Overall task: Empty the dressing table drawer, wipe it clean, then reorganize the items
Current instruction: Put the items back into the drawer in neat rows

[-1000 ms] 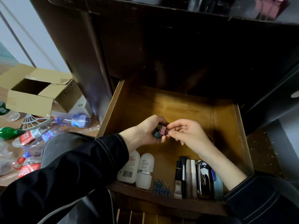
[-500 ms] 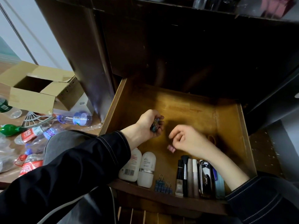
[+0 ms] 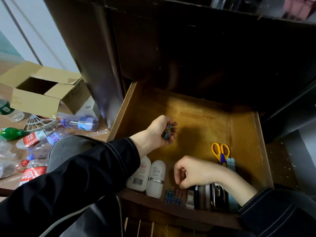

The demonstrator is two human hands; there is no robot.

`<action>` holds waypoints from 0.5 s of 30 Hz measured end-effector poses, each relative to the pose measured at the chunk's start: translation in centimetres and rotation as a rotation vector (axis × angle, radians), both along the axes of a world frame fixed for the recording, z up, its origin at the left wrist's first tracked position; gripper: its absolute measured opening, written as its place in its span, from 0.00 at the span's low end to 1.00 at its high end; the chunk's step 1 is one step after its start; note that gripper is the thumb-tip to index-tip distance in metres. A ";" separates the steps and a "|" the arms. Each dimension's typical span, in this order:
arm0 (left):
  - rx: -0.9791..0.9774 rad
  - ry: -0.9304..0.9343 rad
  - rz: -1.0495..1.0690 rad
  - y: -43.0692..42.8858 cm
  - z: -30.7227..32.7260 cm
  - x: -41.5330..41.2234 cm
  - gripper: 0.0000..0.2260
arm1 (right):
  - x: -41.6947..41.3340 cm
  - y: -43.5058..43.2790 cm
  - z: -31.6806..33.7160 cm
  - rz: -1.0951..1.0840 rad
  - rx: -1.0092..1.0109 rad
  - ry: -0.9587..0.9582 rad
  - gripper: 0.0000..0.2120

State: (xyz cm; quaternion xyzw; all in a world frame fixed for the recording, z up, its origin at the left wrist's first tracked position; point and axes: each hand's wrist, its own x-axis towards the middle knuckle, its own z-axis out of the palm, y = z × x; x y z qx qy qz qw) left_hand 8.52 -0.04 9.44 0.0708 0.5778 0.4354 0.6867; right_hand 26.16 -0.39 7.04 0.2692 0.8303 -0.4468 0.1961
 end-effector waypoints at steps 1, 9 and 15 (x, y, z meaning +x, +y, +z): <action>0.000 0.000 -0.002 0.0 0.0 0.0 0.07 | 0.0 0.0 -0.1 0.005 -0.001 -0.004 0.05; -0.003 0.002 -0.019 -0.1 0.1 0.0 0.06 | -0.1 0.0 -0.6 0.021 -0.020 -0.004 0.05; 0.004 0.003 -0.030 -0.1 0.0 0.0 0.06 | 0.0 0.0 -1.0 0.028 -0.043 -0.028 0.06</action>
